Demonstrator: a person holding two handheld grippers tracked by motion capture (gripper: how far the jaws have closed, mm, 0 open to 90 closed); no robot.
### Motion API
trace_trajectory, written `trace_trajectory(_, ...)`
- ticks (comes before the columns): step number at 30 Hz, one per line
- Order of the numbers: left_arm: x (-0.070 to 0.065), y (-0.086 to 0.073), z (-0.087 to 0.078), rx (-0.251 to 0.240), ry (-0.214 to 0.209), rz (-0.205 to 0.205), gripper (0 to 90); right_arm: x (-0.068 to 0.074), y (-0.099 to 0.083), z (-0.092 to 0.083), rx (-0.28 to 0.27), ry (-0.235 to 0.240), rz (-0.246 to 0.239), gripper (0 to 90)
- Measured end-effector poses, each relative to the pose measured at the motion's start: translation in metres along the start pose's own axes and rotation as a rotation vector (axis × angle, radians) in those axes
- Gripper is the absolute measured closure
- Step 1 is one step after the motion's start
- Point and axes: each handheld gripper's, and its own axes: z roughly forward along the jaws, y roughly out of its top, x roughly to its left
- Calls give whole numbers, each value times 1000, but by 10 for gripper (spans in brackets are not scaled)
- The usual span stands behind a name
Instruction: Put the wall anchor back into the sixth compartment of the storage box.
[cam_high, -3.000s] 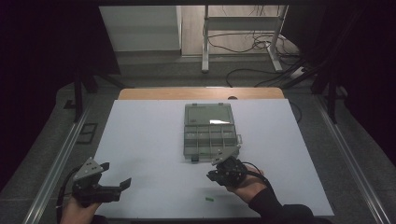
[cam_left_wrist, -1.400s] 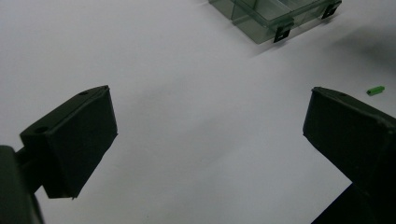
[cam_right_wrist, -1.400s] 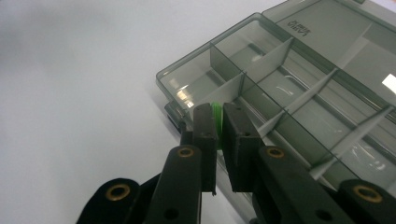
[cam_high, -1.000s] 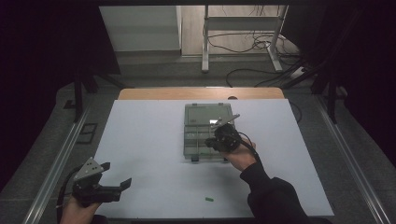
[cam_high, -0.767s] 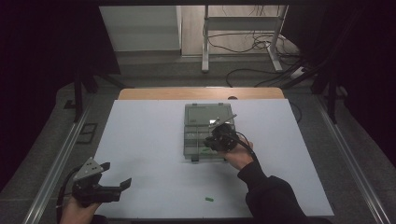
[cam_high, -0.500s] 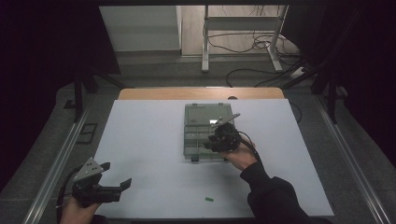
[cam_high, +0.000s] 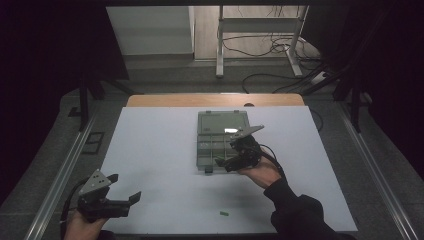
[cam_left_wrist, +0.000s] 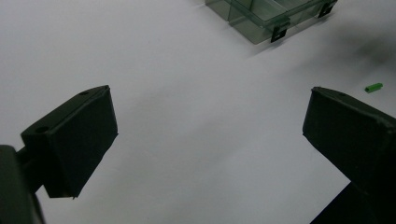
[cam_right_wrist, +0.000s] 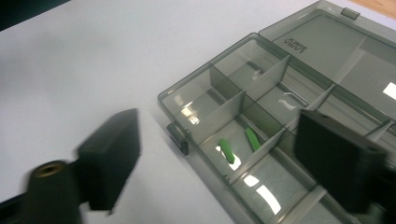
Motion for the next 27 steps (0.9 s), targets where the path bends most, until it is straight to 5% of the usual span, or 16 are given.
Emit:
trace_trajectory(4,0,0,0,0,0,2,36,9,-4,-3,-5,-15,-17,20)
trace_trajectory(12,0,0,0,-3,-3,1,35,25,-7,-19,-26,6,-39,0)
trace_trajectory(15,-1,0,0,-2,-2,4,35,36,-9,-22,0,-16,-94,0)
trace_trajectory(27,-2,0,0,-1,1,14,35,55,-27,-28,76,-10,-135,0)
